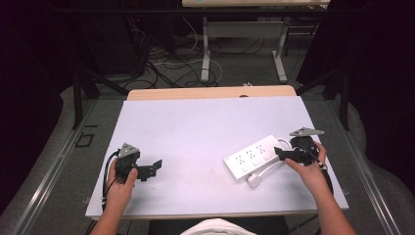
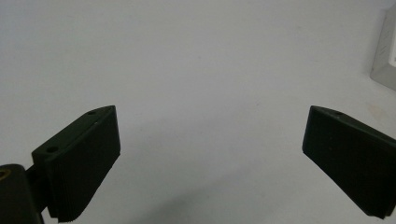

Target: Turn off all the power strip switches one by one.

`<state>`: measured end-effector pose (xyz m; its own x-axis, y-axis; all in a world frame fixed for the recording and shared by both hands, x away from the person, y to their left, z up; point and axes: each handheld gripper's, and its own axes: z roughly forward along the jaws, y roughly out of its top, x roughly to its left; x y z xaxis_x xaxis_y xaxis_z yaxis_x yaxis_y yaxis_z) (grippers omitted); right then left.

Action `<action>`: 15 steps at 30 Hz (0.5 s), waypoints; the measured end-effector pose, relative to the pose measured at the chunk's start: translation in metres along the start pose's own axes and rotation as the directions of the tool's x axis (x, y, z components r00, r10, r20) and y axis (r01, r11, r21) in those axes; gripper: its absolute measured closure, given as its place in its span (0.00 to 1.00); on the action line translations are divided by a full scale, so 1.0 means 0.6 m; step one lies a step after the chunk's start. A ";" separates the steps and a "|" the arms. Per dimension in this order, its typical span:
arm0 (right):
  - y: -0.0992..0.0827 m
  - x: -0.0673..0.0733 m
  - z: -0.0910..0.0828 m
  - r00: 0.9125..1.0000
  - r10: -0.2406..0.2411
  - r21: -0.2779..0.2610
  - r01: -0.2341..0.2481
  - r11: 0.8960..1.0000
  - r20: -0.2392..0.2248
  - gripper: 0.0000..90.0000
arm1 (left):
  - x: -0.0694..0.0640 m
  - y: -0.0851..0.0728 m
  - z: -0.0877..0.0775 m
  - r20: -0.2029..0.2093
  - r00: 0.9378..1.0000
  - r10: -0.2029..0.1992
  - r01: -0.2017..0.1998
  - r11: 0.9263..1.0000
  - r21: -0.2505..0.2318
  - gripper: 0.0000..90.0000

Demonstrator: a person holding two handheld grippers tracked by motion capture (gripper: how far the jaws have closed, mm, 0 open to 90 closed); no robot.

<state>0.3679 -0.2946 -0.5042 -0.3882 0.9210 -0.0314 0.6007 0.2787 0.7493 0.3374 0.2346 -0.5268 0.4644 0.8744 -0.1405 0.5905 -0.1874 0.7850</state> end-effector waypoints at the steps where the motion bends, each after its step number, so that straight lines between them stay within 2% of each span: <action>1: 0.003 0.000 0.002 1.000 -0.002 0.005 0.002 1.000 -0.005 0.35 | 0.001 0.000 -0.001 0.002 1.000 0.001 -0.001 1.000 0.007 0.05; 5: 0.010 -0.002 0.011 1.000 -0.002 0.026 0.003 1.000 -0.015 0.36 | 0.002 0.000 -0.001 0.002 1.000 0.002 -0.002 1.000 0.010 0.05; 9: 0.017 -0.004 0.020 0.999 -0.034 0.049 0.034 0.998 0.000 0.39 | 0.002 -0.001 0.000 -0.001 1.000 0.001 -0.001 1.000 0.011 0.05; 15: 0.024 -0.010 0.032 0.999 -0.033 0.087 0.034 0.996 -0.014 0.56 | 0.003 -0.001 0.000 0.002 1.000 -0.006 0.006 1.000 0.016 0.05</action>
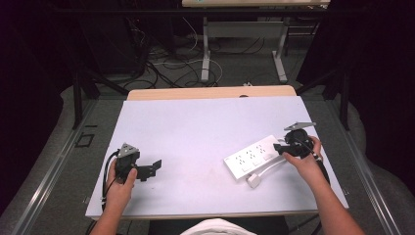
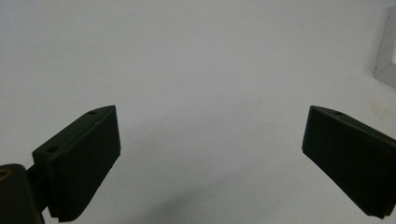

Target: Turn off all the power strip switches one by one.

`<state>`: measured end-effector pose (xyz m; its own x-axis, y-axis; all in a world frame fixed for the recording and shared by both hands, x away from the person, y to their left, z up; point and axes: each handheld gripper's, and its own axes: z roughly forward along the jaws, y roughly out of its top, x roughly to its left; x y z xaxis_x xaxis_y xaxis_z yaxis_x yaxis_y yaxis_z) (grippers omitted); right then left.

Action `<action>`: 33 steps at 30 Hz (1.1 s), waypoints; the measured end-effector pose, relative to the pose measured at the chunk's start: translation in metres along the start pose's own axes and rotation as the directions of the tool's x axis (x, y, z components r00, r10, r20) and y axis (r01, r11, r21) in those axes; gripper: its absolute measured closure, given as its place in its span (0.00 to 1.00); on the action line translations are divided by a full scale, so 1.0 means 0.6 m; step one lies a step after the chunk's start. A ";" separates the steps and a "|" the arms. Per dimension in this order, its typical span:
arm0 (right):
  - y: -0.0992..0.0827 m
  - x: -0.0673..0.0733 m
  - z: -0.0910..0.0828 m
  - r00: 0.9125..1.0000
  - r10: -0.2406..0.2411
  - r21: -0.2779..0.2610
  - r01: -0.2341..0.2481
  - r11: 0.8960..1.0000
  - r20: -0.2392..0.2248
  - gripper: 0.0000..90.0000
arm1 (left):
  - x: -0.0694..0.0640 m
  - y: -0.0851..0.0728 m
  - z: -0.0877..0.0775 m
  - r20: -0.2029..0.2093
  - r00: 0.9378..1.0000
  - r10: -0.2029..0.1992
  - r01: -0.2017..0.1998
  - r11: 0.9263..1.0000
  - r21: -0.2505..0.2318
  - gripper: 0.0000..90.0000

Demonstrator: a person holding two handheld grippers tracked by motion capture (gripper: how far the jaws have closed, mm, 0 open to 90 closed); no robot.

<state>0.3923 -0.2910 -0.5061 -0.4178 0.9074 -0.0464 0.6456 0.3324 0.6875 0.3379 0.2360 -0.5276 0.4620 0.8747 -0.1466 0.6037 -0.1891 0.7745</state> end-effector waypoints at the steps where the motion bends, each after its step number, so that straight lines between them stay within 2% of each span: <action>1: 0.000 -0.001 0.002 1.000 0.005 0.006 -0.005 1.000 0.004 0.60 | 0.000 -0.001 0.001 -0.004 1.000 -0.002 0.002 1.000 -0.009 0.05; 5: 0.001 -0.002 0.007 1.000 0.022 0.032 -0.022 0.999 0.000 0.72 | 0.000 -0.001 0.001 -0.003 1.000 -0.002 0.002 1.000 -0.006 0.05; 7: 0.001 -0.002 0.008 1.000 0.018 0.034 -0.018 0.999 0.001 0.75 | 0.000 0.000 0.001 -0.002 1.000 0.000 0.000 1.000 -0.001 0.05; 9: 0.002 -0.003 0.011 1.000 0.013 0.044 -0.013 0.999 0.001 0.84 | 0.000 0.000 0.001 0.000 1.000 0.000 0.000 1.000 0.005 0.05; 14: 0.003 -0.005 0.018 1.000 0.001 0.066 -0.002 0.998 0.004 0.94 | 0.001 0.000 0.001 -0.002 1.000 -0.001 0.001 1.000 0.004 0.05; 18: 0.004 -0.006 0.021 1.000 -0.007 0.062 0.007 0.998 0.009 0.99 | 0.001 -0.001 0.001 -0.005 1.000 0.000 0.000 1.000 0.006 0.06; 21: 0.005 -0.007 0.021 1.000 -0.012 0.058 0.011 0.998 0.017 1.00 | 0.002 -0.001 0.001 -0.009 1.000 0.000 0.000 1.000 0.003 0.06; 33: 0.004 -0.008 0.032 1.000 -0.002 0.092 0.001 0.996 0.001 1.00 | 0.003 -0.001 0.001 -0.013 1.000 0.000 0.000 1.000 0.004 0.06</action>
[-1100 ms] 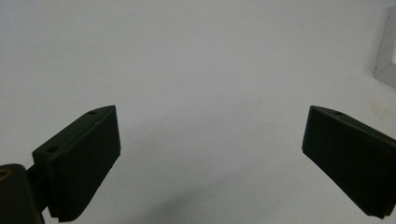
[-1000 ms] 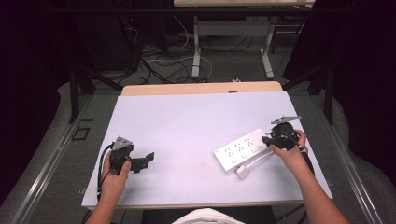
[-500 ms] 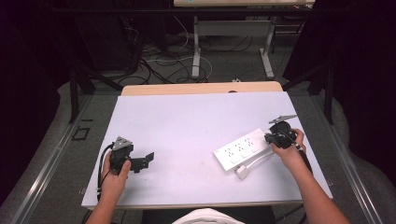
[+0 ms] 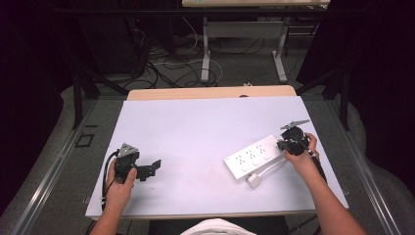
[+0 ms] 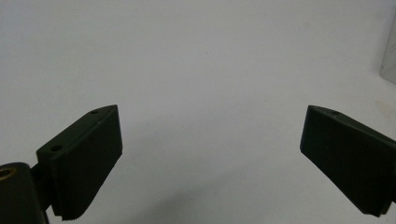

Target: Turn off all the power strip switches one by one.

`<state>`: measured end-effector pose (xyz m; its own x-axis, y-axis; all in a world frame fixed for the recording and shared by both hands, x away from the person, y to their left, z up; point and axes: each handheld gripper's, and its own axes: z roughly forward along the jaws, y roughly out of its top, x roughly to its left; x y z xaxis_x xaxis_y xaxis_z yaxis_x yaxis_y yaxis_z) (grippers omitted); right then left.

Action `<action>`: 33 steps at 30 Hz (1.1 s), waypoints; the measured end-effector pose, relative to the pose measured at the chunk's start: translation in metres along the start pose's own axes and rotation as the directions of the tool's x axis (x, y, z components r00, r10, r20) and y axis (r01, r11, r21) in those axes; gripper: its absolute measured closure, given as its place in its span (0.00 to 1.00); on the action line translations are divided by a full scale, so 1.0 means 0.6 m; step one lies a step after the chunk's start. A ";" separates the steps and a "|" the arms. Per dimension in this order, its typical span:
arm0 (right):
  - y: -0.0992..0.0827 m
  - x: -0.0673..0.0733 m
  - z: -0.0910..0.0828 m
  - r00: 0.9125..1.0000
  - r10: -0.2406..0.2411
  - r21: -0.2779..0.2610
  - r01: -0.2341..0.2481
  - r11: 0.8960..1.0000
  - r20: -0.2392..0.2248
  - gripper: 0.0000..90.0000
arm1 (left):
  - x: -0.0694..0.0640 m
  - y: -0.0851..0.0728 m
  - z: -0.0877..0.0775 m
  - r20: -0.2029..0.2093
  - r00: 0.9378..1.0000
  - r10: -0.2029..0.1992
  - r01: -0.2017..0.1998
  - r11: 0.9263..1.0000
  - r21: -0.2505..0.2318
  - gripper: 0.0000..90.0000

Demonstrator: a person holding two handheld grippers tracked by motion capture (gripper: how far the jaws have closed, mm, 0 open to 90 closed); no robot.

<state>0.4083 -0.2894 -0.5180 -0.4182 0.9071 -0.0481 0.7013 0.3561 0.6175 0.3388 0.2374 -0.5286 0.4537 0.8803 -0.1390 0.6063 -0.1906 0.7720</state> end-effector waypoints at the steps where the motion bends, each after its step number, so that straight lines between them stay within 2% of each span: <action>1: -0.001 0.001 0.001 1.000 0.010 -0.002 -0.010 1.000 0.002 1.00 | 0.000 0.000 0.000 0.000 1.000 0.000 0.000 1.000 0.000 0.06; 8: -0.005 -0.001 0.004 1.000 0.013 -0.005 -0.013 1.000 -0.003 1.00 | 0.000 0.000 -0.001 -0.002 1.000 -0.001 0.001 1.000 0.006 0.07; 12: -0.005 0.000 0.004 1.000 0.017 -0.005 -0.017 1.000 0.002 1.00 | 0.000 -0.001 0.000 -0.005 1.000 -0.003 0.003 1.000 0.002 0.07; 15: -0.007 0.001 0.007 1.000 0.010 -0.019 -0.010 1.000 0.026 1.00 | 0.000 -0.001 0.000 -0.005 1.000 -0.003 0.003 1.000 0.001 0.07; 17: -0.008 -0.001 0.007 1.000 0.012 -0.021 -0.011 1.000 0.021 1.00 | 0.001 -0.001 0.000 -0.006 1.000 0.000 0.000 1.000 -0.002 0.07; 20: -0.010 -0.003 0.006 0.999 0.047 -0.035 -0.047 0.998 0.009 1.00 | 0.000 -0.001 0.001 -0.012 1.000 -0.005 0.004 1.000 -0.014 0.07; 21: -0.010 -0.003 0.006 0.999 0.047 -0.035 -0.047 0.998 0.009 1.00 | 0.001 0.000 -0.001 -0.004 1.000 -0.003 0.003 1.000 0.004 0.07; 22: -0.009 -0.006 0.002 0.997 0.077 -0.045 -0.077 0.996 -0.013 1.00 | 0.001 0.000 -0.001 -0.005 1.000 -0.003 0.003 1.000 0.006 0.07; 23: -0.009 -0.008 0.002 0.996 0.085 -0.046 -0.085 0.995 -0.019 1.00 | 0.002 0.000 -0.001 -0.005 1.000 0.001 -0.001 1.000 0.009 0.07; 24: -0.010 -0.009 0.002 0.996 0.087 -0.046 -0.088 0.995 -0.022 1.00 | 0.000 -0.001 0.002 -0.016 1.000 -0.009 0.009 1.000 -0.012 0.07; 26: -0.010 -0.009 0.002 0.996 0.091 -0.046 -0.092 0.995 -0.023 1.00 | 0.002 0.000 0.000 -0.007 1.000 -0.006 0.006 1.000 0.006 0.07; 33: -0.009 -0.009 0.002 0.995 0.093 -0.044 -0.094 0.995 -0.028 1.00 | 0.000 -0.002 0.002 -0.015 1.000 -0.008 0.008 1.000 -0.012 0.07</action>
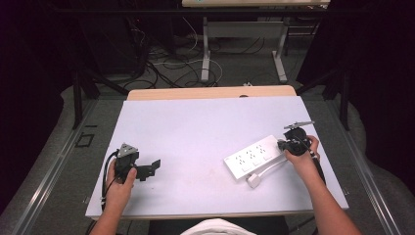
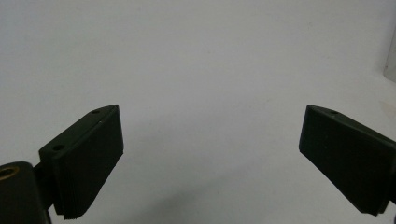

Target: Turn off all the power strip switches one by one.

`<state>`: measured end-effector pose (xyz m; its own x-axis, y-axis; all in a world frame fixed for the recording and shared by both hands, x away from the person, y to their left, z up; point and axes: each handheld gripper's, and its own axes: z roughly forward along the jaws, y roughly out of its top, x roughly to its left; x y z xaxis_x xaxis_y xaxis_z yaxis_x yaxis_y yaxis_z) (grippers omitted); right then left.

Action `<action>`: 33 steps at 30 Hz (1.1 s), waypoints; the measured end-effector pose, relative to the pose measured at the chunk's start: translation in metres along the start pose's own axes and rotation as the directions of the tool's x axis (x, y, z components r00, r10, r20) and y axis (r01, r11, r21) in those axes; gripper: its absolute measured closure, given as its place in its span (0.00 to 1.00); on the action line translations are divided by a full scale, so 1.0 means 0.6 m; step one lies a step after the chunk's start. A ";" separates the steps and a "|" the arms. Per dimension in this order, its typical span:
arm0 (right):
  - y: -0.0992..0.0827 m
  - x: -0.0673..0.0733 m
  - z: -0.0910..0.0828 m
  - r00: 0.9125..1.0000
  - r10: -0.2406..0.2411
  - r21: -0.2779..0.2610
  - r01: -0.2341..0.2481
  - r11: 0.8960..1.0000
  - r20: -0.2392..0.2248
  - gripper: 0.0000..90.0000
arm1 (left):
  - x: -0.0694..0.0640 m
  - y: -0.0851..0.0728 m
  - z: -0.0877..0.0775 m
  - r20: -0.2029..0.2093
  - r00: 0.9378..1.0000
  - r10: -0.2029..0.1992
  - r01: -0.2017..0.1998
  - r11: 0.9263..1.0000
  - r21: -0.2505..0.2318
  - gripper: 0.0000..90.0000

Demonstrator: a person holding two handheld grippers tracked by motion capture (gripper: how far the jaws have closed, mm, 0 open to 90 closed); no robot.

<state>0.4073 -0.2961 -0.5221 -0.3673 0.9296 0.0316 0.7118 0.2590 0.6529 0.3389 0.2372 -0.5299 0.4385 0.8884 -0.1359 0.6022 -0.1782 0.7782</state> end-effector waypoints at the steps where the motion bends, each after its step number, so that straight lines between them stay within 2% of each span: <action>1: 0.000 0.000 0.000 1.000 0.002 0.000 -0.002 1.000 -0.002 1.00 | 0.001 0.001 -0.001 0.006 1.000 0.002 -0.002 1.000 0.011 0.07; 4: 0.000 -0.001 0.000 1.000 0.005 0.001 -0.005 1.000 -0.006 1.00 | 0.001 0.000 0.000 0.000 1.000 0.004 -0.004 1.000 0.003 0.07; 9: 0.000 -0.001 0.000 1.000 0.006 -0.001 -0.006 1.000 -0.003 1.00 | 0.002 0.001 -0.002 0.011 1.000 0.001 -0.001 1.000 0.017 0.07; 10: 0.000 -0.001 0.000 1.000 0.006 -0.001 -0.006 1.000 -0.004 1.00 | 0.001 0.000 0.000 0.001 1.000 0.002 -0.002 1.000 0.002 0.07; 14: 0.000 -0.001 -0.001 1.000 0.008 0.001 -0.008 1.000 -0.009 1.00 | 0.000 0.000 0.000 0.001 1.000 -0.003 0.003 1.000 -0.005 0.07; 18: 0.000 -0.002 -0.002 1.000 0.015 0.004 -0.015 1.000 -0.013 1.00 | 0.002 0.001 -0.002 0.011 1.000 0.001 -0.001 1.000 0.014 0.07; 20: 0.000 -0.002 -0.002 1.000 0.017 -0.003 -0.017 1.000 -0.014 1.00 | 0.002 0.001 -0.002 0.011 1.000 0.000 -0.001 1.000 0.013 0.07; 21: 0.000 -0.002 -0.003 1.000 0.014 -0.008 -0.014 1.000 -0.015 1.00 | 0.001 0.000 0.000 0.000 1.000 -0.002 0.002 1.000 -0.004 0.07; 22: 0.001 -0.002 -0.004 1.000 0.014 -0.005 -0.014 1.000 -0.019 1.00 | 0.002 0.001 -0.001 0.009 1.000 -0.001 0.001 1.000 0.007 0.07; 26: 0.002 -0.001 -0.010 1.000 0.013 -0.017 -0.014 1.000 -0.019 1.00 | 0.002 0.001 -0.001 0.008 1.000 -0.001 0.001 1.000 0.007 0.07; 33: 0.008 0.009 -0.028 0.998 0.025 -0.027 -0.027 0.999 -0.050 1.00 | 0.001 0.001 -0.002 0.008 1.000 -0.003 0.003 1.000 0.007 0.07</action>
<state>0.3984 -0.2941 -0.5061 -0.3789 0.9214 0.0861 0.7048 0.2270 0.6721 0.3390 0.2382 -0.5290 0.4420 0.8855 -0.1431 0.6082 -0.1786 0.7734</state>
